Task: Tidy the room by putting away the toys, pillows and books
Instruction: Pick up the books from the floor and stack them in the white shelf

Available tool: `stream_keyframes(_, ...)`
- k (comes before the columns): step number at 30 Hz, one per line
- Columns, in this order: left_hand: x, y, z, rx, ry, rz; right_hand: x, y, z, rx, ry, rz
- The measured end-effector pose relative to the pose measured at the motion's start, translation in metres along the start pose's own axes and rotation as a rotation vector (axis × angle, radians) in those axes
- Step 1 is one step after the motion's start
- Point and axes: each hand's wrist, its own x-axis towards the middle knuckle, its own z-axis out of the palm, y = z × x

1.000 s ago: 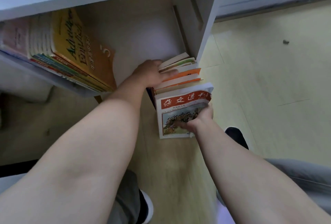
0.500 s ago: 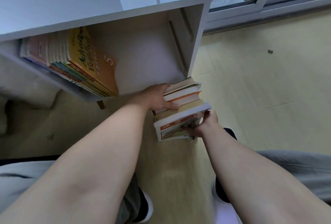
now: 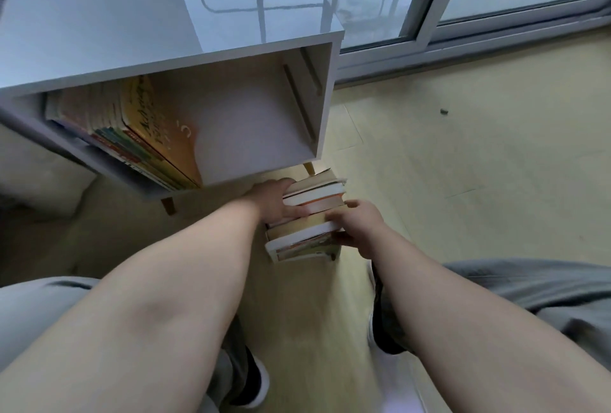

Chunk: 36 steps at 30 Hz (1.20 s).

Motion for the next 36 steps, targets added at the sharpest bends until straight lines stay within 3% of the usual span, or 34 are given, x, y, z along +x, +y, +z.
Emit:
stream_keyframes(5, -0.006, 0.003, 0.009, 0.029, -0.014, -0.002, -0.008, 0.007, -0.001, 0.023, 0.013, -0.024)
stream_keyframes(11, -0.014, 0.006, 0.024, -0.007, 0.191, -0.024, -0.003, 0.015, 0.001, 0.061, 0.086, -0.033)
stream_keyframes(21, -0.028, 0.014, 0.030, -0.051, 0.355, 0.017, 0.000, 0.017, 0.013, 0.025, 0.168, -0.046)
stream_keyframes(28, -0.026, 0.013, 0.029, -0.006, 0.392, 0.123, 0.002, 0.017, 0.013, -0.003, 0.184, -0.079)
stream_keyframes(36, -0.028, 0.021, 0.023, 0.117, 0.307, 0.050, 0.007, 0.016, 0.012, -0.060, 0.201, -0.064)
